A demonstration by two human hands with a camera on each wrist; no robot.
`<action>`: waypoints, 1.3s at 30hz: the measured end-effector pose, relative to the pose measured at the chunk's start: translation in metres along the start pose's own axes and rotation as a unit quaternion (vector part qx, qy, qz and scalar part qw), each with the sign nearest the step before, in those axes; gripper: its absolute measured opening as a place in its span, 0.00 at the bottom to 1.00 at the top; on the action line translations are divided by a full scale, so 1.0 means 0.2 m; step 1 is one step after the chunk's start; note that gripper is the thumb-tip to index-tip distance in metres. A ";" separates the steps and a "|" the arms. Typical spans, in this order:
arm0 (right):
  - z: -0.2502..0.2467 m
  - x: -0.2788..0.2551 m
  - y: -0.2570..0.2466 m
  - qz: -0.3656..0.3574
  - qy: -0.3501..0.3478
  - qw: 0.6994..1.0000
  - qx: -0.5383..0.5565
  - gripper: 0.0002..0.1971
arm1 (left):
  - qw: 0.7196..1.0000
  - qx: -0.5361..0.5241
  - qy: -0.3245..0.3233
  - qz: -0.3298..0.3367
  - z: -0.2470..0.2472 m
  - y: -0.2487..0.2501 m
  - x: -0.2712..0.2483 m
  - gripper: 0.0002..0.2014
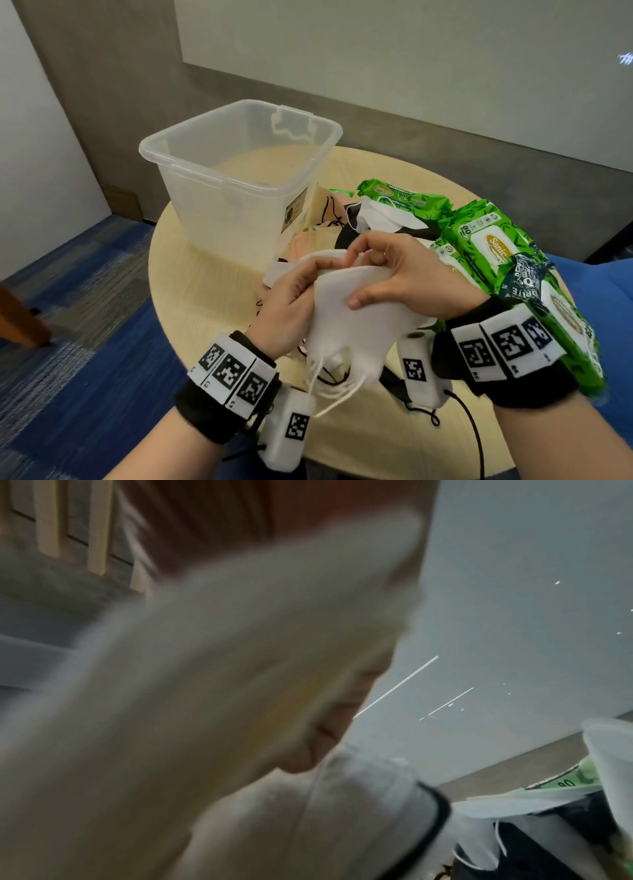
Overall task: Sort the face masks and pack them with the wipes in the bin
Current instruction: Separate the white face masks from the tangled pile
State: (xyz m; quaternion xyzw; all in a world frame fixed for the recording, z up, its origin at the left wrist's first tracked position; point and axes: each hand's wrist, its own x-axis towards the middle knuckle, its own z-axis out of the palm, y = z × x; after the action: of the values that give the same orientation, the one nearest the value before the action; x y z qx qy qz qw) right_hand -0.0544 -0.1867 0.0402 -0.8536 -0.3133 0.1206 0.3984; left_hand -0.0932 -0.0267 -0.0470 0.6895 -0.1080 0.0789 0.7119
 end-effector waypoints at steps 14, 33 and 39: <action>0.05 0.07 0.05 0.003 0.102 0.989 -0.103 0.31 | 0.995 0.080 0.001 0.057 0.04 0.01 -0.03 0.21; 0.06 0.03 0.16 0.049 0.069 0.991 0.104 0.25 | 0.983 0.175 -0.009 0.049 -0.01 0.00 0.01 0.25; 0.09 0.05 0.14 0.032 0.192 0.961 0.195 0.20 | 0.973 0.196 -0.038 0.120 0.06 0.01 0.01 0.28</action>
State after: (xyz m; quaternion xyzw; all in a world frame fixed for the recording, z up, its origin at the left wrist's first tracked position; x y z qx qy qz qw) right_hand -0.0428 -0.1822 0.0075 -0.7759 -0.1738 0.0264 0.6058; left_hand -0.0925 -0.0395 -0.0435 0.8000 -0.1989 0.1571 0.5439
